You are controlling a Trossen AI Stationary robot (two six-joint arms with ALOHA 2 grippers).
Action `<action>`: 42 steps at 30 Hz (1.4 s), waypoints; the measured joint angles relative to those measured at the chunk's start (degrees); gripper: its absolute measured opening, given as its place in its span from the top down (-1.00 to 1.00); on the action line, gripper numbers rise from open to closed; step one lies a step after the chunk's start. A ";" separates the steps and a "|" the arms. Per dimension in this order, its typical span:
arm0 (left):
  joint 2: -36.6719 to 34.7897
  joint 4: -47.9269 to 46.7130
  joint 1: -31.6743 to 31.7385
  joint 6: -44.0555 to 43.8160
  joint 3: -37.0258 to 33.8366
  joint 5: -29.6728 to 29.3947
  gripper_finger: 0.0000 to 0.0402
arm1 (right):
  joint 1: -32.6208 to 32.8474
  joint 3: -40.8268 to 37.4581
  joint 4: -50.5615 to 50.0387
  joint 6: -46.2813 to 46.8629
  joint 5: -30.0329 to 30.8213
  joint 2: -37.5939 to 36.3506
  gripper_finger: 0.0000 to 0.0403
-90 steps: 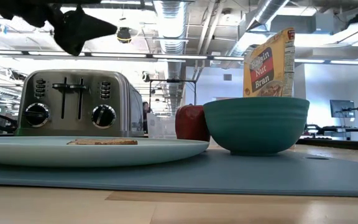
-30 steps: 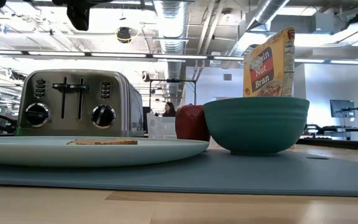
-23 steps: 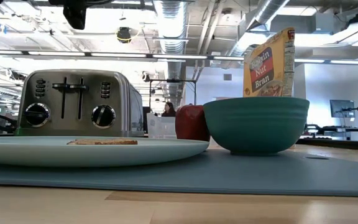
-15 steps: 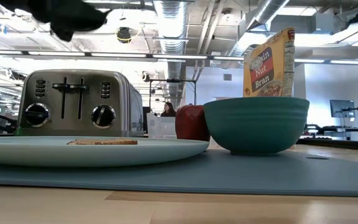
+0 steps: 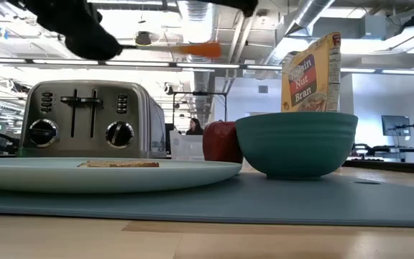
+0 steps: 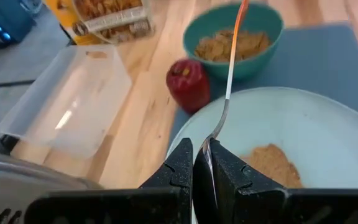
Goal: Arrange a breakfast setting
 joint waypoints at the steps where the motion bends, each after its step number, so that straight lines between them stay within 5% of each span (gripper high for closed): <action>1: 1.44 -1.64 0.28 -0.02 1.68 0.49 0.96 | 0.02 1.31 -0.76 -0.41 -0.01 1.62 -0.17; 9: 9.10 -15.69 0.28 -0.51 14.60 2.56 0.95 | -0.02 14.18 -14.51 -0.80 0.01 12.22 -0.09; 15: 10.53 -18.89 -0.09 -0.32 17.90 3.18 0.95 | 0.55 20.70 -25.73 1.80 -0.01 16.69 -0.02; 24: 10.48 -19.46 -0.07 -0.36 17.92 2.89 0.94 | 0.78 20.93 -28.34 4.68 -0.02 17.63 0.17; 35: 10.48 -19.53 0.01 -1.13 17.86 1.62 0.93 | 0.01 20.91 -28.95 5.23 0.16 18.82 0.83; 42: 10.48 -19.23 0.01 -1.50 17.86 2.05 0.83 | 0.09 20.91 -29.16 5.43 0.50 18.78 0.86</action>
